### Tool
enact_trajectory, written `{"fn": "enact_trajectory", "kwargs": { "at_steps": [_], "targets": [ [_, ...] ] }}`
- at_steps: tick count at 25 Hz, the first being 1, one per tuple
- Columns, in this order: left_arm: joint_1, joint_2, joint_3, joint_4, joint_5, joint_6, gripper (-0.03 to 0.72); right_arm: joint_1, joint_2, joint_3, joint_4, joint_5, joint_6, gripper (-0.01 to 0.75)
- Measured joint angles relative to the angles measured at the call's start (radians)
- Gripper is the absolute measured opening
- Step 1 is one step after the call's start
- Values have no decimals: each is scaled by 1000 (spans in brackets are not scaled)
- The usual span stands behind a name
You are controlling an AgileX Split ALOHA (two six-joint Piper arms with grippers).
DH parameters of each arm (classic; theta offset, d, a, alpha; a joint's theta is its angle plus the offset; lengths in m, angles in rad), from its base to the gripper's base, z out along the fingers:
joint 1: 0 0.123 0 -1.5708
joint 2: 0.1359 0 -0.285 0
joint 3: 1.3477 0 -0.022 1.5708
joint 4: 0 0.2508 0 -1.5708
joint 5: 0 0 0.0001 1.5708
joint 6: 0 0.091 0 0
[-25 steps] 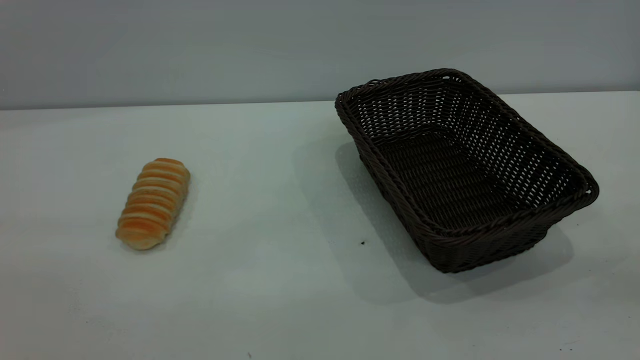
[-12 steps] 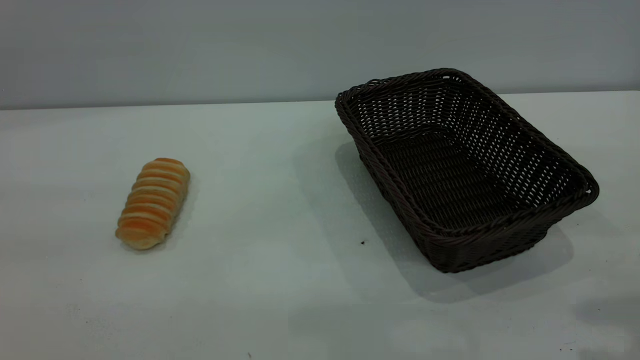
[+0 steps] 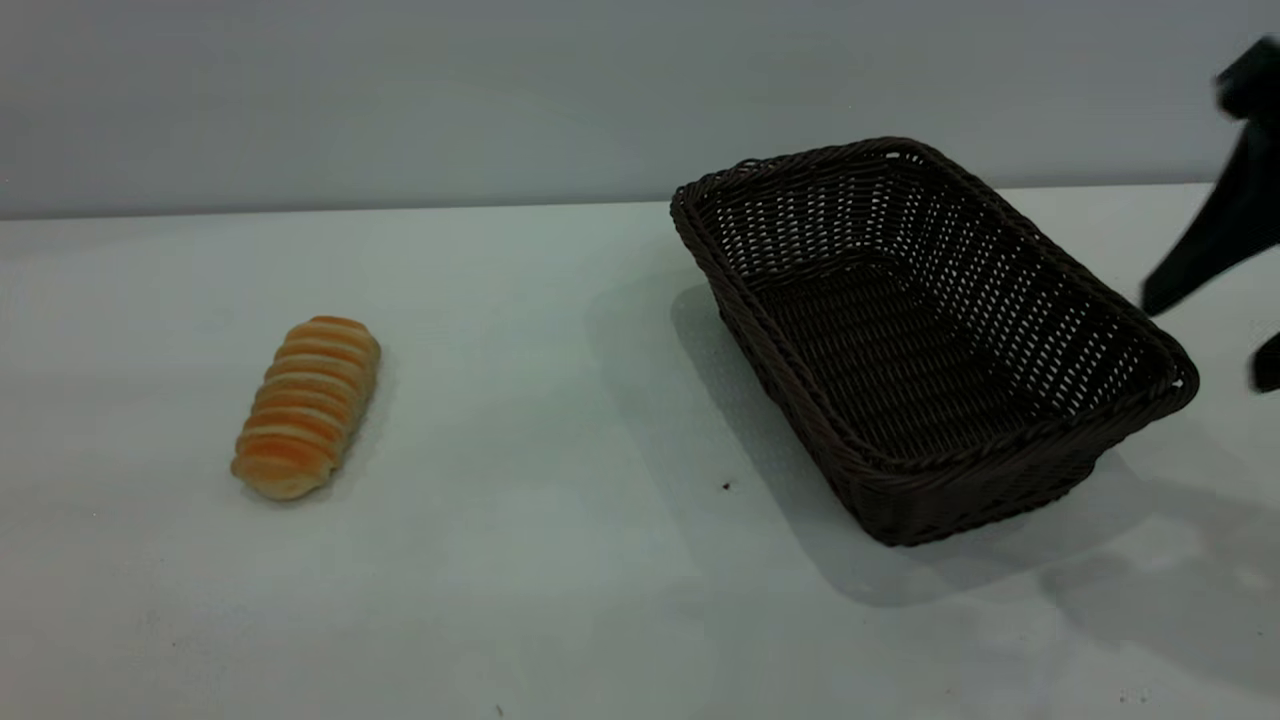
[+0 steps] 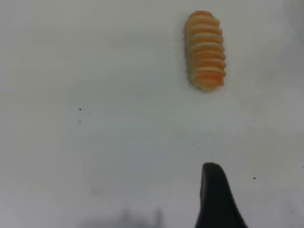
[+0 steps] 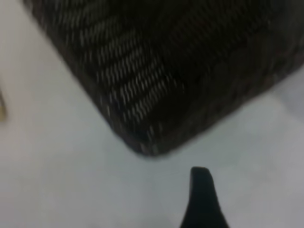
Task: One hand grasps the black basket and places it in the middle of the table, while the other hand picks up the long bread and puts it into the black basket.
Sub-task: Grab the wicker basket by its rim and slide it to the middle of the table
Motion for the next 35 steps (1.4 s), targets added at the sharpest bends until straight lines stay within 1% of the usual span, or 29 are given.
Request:
{"fn": "enact_trajectory", "kwargs": {
  "at_steps": [5,14,21,23,25,26,28,29,33,35],
  "targets": [
    [0,0,0,1,1,0,468,0,104,-2,112,-88,1,562],
    [0,0,0,1,-2,0,468,2,230,-2,246,-176,-17,562],
    [0,0,0,1,-13,0,468,51,376,-32,464,-338,-99,560],
    [0,0,0,1,-13,0,468,66,441,-63,507,-352,-139,539],
    [0,0,0,1,-13,0,468,80,505,-97,528,-345,-170,472],
    [0,0,0,1,-13,0,468,82,524,-112,532,-335,-184,425],
    [0,0,0,1,-13,0,468,82,532,-135,535,-311,-202,266],
    [0,0,0,1,-13,0,468,82,533,-137,541,-306,-207,253],
    [0,0,0,2,-13,0,468,82,516,-140,540,-284,-261,255],
    [0,0,0,2,-12,0,468,82,485,-135,509,-266,-306,256]
  ]
}}
